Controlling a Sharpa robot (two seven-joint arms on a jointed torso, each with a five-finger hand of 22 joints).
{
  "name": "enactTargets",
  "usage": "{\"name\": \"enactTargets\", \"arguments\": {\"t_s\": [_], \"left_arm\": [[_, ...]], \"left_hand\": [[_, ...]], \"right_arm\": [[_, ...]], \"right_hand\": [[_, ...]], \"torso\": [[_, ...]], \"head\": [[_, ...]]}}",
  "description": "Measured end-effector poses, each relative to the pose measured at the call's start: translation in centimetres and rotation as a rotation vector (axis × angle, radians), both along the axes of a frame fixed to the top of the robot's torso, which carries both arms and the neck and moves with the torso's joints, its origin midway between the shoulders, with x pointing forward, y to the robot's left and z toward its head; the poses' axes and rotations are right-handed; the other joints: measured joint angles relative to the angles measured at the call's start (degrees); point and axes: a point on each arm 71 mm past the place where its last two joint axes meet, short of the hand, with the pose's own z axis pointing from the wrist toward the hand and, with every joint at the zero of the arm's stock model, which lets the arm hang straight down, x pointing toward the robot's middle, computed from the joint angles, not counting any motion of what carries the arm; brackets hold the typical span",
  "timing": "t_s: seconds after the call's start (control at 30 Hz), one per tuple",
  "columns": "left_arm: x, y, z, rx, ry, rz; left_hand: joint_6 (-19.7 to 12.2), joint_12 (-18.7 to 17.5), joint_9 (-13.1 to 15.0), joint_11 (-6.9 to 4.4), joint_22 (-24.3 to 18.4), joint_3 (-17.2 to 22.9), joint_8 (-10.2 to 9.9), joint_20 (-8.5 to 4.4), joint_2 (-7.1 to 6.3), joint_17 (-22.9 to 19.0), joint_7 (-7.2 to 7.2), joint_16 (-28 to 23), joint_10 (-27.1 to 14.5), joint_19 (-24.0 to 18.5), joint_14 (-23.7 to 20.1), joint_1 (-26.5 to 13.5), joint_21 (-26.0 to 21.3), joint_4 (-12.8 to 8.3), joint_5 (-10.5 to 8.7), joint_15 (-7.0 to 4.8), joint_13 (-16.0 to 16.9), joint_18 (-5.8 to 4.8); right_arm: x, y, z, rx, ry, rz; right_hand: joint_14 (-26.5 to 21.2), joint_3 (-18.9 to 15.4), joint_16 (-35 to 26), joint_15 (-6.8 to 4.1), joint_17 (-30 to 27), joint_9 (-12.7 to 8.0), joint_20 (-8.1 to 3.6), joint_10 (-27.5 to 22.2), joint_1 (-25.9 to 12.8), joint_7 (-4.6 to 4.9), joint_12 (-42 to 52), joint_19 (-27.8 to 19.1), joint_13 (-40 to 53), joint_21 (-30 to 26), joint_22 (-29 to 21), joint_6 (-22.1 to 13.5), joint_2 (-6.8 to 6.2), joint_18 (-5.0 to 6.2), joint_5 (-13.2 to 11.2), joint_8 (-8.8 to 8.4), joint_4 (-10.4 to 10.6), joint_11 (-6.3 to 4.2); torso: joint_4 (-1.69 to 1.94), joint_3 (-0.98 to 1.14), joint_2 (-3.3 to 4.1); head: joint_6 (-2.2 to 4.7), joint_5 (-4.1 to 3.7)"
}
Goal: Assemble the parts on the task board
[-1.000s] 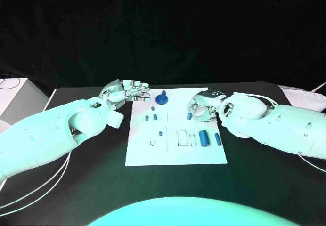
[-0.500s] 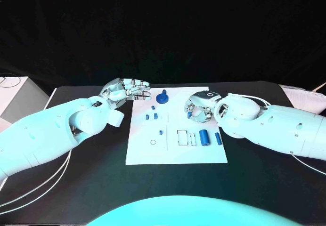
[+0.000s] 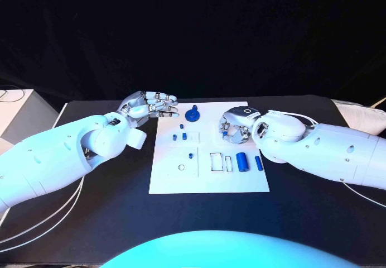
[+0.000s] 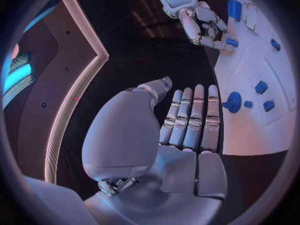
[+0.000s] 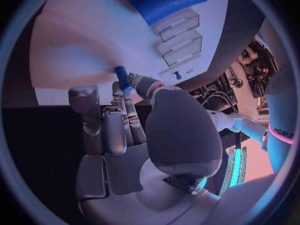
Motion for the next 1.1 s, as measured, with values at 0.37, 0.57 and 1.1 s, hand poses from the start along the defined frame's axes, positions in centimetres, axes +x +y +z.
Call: {"name": "enactTargets", "arguments": {"t_s": [0.37, 0.57, 1.1], "left_arm": [[0.0, 0.1, 0.0, 0.002, 0.002, 0.001], [0.0, 0.1, 0.0, 0.002, 0.002, 0.000], [0.1, 0.3, -0.2, 0.004, 0.005, 0.007]], "left_hand": [[0.00, 0.00, 0.00, 0.00, -0.06, 0.00, 0.00, 0.00, 0.00, -0.01, 0.00, 0.00, 0.00, 0.00, 0.00, 0.00, 0.00, 0.00, 0.00, 0.00, 0.00, 0.00], [0.00, 0.00, 0.00, 0.00, -0.07, 0.00, 0.00, 0.00, 0.00, -0.01, 0.00, 0.00, 0.00, 0.00, 0.00, 0.00, 0.00, 0.00, 0.00, 0.00, 0.00, 0.00], [0.00, 0.00, 0.00, 0.00, -0.07, 0.00, 0.00, -0.01, 0.00, -0.02, 0.00, 0.00, 0.00, 0.00, 0.00, 0.00, 0.00, 0.00, 0.00, 0.00, 0.00, 0.00]], "right_arm": [[-0.3, 0.2, -0.1, -0.014, -0.031, 0.013], [-0.7, 0.1, 0.1, -0.005, -0.058, 0.021], [-2.1, 0.6, 4.2, 0.091, -0.162, 0.060]], "right_hand": [[0.21, 3.32, 0.22, -0.60, 0.12, 1.10, -0.52, 1.13, 1.04, -0.35, 0.53, 0.52, 0.45, 1.34, 1.48, 1.38, 0.52, -0.89, -2.89, 1.26, -2.94, 1.15], [0.00, 3.23, 0.22, -0.81, 0.18, 1.25, -0.72, 1.20, 1.04, -0.33, 0.53, 0.72, 0.45, 2.29, 2.09, 1.77, 0.52, -0.89, -2.97, 1.68, -3.19, 1.22], [0.00, 3.30, 0.22, -0.80, 0.24, 1.33, -0.72, 1.40, 1.11, -0.34, 0.53, 0.72, 0.45, 2.90, 2.59, 1.77, 0.59, -0.89, -3.22, 1.69, -3.27, 1.42]], "torso": [[-0.07, 0.00, -0.05], [-0.09, 0.00, -0.09], [-0.10, -0.08, -0.19]], "head": [[-0.19, 0.08], [-0.20, 0.05], [0.21, 0.20]]}}
